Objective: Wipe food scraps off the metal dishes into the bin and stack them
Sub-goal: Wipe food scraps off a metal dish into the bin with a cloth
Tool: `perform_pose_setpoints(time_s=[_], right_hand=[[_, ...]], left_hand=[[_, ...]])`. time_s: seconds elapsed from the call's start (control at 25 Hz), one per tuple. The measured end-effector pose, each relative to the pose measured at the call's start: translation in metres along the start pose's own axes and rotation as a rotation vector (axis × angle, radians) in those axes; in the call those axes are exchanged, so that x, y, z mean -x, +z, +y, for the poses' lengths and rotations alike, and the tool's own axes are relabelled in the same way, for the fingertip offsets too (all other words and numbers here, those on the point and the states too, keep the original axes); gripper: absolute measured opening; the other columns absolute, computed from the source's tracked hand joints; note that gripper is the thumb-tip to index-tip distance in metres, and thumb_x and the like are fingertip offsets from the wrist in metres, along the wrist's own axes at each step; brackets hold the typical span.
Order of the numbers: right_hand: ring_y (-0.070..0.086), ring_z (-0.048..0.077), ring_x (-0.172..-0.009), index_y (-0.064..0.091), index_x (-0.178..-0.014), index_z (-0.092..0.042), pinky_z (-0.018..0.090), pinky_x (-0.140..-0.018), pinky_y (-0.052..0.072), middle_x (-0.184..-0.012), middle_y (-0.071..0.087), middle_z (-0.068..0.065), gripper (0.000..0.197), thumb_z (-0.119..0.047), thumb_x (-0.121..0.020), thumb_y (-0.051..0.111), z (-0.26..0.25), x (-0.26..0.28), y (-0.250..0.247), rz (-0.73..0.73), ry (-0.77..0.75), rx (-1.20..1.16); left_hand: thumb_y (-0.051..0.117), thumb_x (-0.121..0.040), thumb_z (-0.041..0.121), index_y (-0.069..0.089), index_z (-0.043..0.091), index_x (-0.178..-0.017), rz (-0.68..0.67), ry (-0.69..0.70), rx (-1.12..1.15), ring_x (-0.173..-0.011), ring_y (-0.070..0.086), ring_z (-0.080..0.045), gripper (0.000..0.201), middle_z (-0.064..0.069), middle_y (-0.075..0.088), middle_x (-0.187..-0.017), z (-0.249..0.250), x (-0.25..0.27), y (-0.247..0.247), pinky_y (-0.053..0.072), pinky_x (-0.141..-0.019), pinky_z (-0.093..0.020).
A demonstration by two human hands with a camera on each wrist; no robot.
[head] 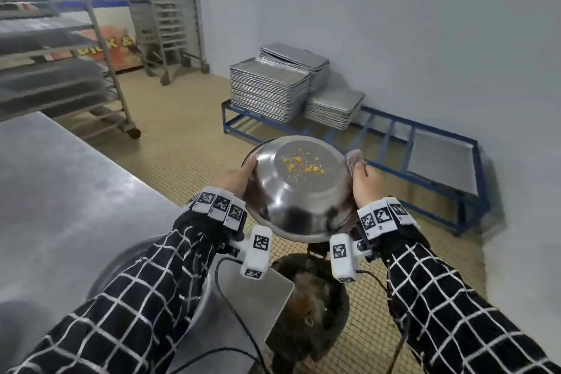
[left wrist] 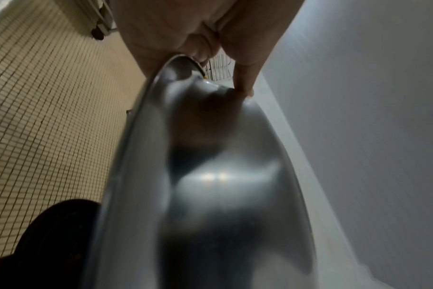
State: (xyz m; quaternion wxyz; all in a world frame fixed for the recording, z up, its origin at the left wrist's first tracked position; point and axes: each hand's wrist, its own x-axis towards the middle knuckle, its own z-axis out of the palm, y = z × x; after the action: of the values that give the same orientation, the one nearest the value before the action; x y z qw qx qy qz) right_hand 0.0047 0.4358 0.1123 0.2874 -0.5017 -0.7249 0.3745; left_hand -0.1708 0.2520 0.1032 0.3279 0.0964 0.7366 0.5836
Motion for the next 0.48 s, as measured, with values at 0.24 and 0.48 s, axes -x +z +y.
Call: perform_pose_setpoints(time_s=[0.24, 0.48], right_hand=[[0.057, 0.033, -0.102, 0.058, -0.095, -0.004, 0.031, -0.076, 0.035, -0.101, 0.059, 0.017, 0.027, -0.024, -0.1, 0.04, 0.045, -0.04, -0.03, -0.04, -0.011, 0.057], [0.056, 0.025, -0.092, 0.06, -0.1, -0.003, 0.029, -0.073, 0.035, -0.101, 0.062, 0.012, 0.028, -0.025, -0.1, 0.043, 0.057, -0.105, -0.041, -0.162, -0.215, 0.173]], left_hand=[[0.049, -0.087, 0.063, 0.059, 0.012, -0.078, 0.049, -0.019, -0.13, -0.091, 0.065, -0.032, 0.053, -0.013, 0.068, -0.092, 0.002, -0.025, 0.066, 0.051, -0.092, -0.043], [0.051, -0.089, 0.056, 0.064, 0.005, -0.089, 0.103, -0.026, -0.014, -0.088, 0.065, -0.032, 0.052, -0.015, 0.068, -0.091, 0.018, -0.065, 0.105, 0.053, -0.09, -0.042]])
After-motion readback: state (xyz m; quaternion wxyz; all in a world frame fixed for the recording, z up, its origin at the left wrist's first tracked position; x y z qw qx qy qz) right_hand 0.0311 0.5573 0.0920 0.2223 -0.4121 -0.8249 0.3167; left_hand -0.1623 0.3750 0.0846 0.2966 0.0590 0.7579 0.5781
